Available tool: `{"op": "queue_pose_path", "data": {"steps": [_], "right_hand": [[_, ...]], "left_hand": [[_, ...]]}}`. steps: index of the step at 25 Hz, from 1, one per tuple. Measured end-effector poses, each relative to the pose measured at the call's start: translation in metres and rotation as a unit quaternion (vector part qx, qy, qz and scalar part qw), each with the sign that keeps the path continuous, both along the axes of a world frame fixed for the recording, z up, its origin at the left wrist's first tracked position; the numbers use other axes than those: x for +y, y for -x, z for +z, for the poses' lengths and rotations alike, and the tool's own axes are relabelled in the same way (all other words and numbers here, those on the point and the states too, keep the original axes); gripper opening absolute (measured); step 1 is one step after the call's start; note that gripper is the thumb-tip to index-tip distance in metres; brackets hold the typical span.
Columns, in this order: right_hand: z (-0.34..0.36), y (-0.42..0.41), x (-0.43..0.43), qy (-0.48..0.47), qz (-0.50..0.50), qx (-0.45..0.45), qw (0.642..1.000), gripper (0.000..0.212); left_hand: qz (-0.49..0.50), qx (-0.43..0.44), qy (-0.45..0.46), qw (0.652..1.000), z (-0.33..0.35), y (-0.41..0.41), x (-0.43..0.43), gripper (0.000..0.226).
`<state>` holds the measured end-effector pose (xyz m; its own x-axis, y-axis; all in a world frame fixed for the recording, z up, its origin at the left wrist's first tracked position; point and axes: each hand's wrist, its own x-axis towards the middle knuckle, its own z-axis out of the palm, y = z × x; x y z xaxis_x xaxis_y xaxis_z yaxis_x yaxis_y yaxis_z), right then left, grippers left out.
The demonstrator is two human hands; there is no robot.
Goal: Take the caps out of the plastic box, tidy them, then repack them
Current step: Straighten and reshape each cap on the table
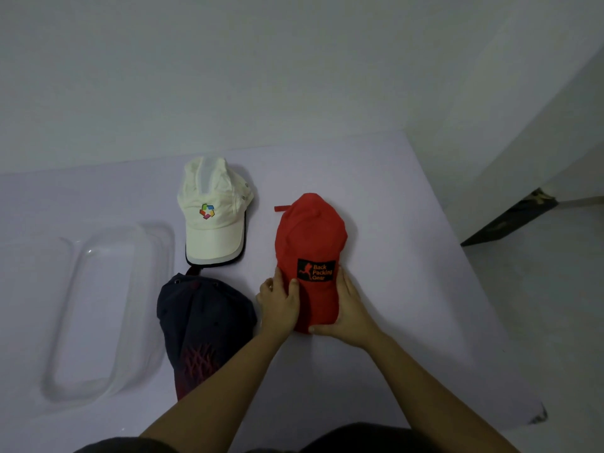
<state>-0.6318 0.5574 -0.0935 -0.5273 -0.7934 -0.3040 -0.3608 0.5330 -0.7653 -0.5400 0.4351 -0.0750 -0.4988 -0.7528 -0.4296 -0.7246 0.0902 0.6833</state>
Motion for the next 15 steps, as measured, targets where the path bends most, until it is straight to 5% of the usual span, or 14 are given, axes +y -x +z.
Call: {"op": "queue_pose_path", "data": {"steps": [4, 10, 15], "right_hand": [[0.008, -0.008, 0.006, -0.006, -0.017, 0.023, 1.0, 0.138], [0.033, -0.06, -0.006, 0.124, -0.055, 0.157, 0.978, 0.105], [0.038, -0.119, -0.034, 0.092, 0.01, 0.078, 0.993, 0.1]], "left_hand": [[-0.046, 0.067, 0.033, 0.996, 0.032, -0.008, -0.003, 0.061], [-0.053, 0.172, 0.146, 0.973, 0.083, -0.066, -0.047, 0.055], [-0.106, 0.024, 0.172, 0.979, 0.094, -0.115, -0.113, 0.052]]}}
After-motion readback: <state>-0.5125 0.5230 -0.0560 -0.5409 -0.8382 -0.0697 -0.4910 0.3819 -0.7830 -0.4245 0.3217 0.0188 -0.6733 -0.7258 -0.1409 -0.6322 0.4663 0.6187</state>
